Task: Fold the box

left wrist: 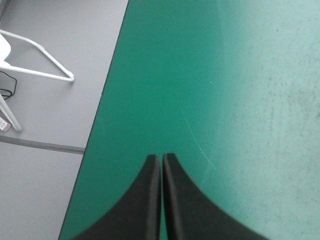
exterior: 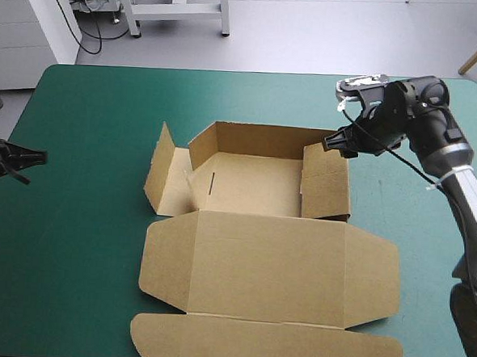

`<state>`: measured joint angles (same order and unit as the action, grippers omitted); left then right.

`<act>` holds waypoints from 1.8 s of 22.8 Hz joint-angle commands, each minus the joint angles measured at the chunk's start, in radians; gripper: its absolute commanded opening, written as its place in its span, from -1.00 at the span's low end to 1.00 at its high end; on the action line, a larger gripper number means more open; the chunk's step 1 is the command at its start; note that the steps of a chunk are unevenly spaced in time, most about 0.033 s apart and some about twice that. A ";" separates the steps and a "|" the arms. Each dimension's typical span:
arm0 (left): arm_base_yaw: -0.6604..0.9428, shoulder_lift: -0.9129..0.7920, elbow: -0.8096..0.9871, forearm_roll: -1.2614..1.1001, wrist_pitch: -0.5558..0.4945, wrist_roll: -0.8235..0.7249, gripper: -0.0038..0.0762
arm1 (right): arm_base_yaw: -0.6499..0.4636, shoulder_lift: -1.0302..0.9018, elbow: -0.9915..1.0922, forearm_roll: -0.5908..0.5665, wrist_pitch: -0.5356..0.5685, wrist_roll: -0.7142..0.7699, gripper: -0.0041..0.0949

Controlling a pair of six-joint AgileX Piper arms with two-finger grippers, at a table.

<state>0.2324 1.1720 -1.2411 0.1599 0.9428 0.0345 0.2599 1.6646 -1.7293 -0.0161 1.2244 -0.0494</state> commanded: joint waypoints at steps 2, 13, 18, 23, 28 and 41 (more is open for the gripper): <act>0.017 0.014 -0.034 -0.086 -0.054 0.000 -0.92 | -0.005 -0.115 -0.029 -0.001 -0.020 0.151 0.17; 0.017 0.043 -0.034 -0.549 0.024 0.208 -0.92 | -0.005 0.052 0.059 0.035 -0.022 0.158 0.17; 0.017 0.043 -0.034 -0.634 0.075 0.254 -0.92 | -0.005 0.155 0.059 0.046 -0.022 0.158 0.17; 0.017 0.043 -0.034 -0.634 0.083 0.258 -0.92 | -0.005 0.188 0.059 0.072 -0.059 0.146 -0.11; 0.017 0.043 -0.034 -0.637 0.083 0.258 -0.93 | -0.005 0.188 0.059 0.071 -0.055 0.126 -0.95; 0.015 0.067 -0.034 -0.650 0.081 0.262 0.32 | -0.056 0.156 0.021 0.106 -0.020 0.106 -0.96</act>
<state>0.2480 1.2419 -1.2411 -0.4372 1.0569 0.2973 0.2387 1.8992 -1.6642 0.0688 1.1989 0.0795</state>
